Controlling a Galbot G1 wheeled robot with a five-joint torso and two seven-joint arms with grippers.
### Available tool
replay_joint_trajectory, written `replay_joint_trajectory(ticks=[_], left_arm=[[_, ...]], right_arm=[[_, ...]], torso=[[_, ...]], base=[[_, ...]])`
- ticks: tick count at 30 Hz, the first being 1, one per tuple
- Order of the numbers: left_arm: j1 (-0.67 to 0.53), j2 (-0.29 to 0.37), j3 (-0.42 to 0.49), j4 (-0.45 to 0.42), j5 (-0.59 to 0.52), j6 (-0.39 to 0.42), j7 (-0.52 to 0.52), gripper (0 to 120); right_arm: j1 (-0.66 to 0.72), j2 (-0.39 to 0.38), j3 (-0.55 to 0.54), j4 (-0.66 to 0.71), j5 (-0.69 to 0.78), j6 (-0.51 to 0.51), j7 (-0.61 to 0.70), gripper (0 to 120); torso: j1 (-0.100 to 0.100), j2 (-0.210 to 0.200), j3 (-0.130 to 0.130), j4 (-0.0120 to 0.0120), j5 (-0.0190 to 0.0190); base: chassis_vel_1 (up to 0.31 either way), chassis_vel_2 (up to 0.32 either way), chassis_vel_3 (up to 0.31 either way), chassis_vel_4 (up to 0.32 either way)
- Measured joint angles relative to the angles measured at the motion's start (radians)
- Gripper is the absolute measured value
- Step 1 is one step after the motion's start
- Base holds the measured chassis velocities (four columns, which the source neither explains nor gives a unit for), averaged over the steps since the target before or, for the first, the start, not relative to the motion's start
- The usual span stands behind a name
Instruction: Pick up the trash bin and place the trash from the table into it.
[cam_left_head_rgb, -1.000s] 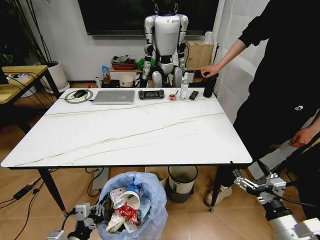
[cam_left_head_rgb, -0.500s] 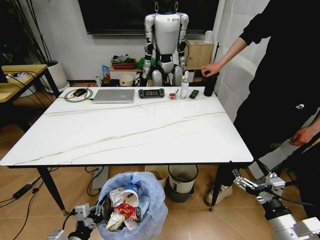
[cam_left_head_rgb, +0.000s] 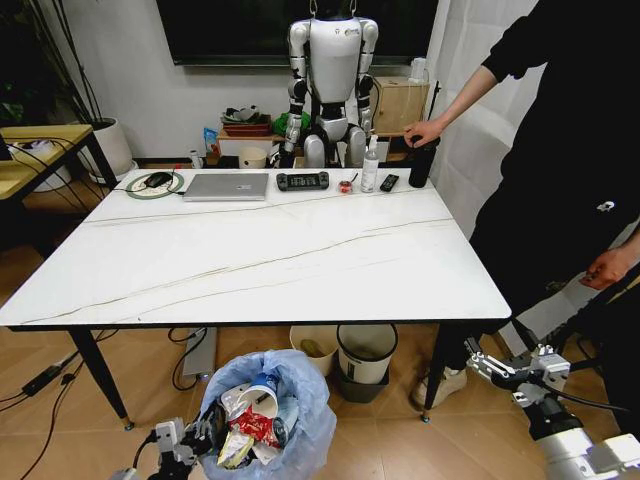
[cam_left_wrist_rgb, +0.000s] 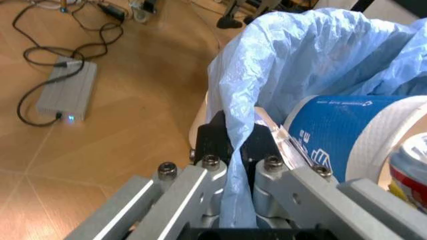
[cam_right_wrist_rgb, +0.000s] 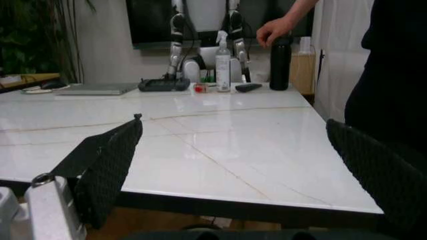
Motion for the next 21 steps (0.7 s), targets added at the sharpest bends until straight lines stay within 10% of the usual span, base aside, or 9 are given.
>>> replay_joint_trajectory(ticks=[21], left_arm=[[-0.006,-0.033,-0.015,0.055,0.000,0.000,-0.004,0]], right_arm=[[0.000,0.000,0.000,0.000,0.001,0.000,0.000,100]], torso=[[-0.040,-0.089,-0.050,0.0000,0.0000]], base=[[0.000,0.000,0.000,0.000]])
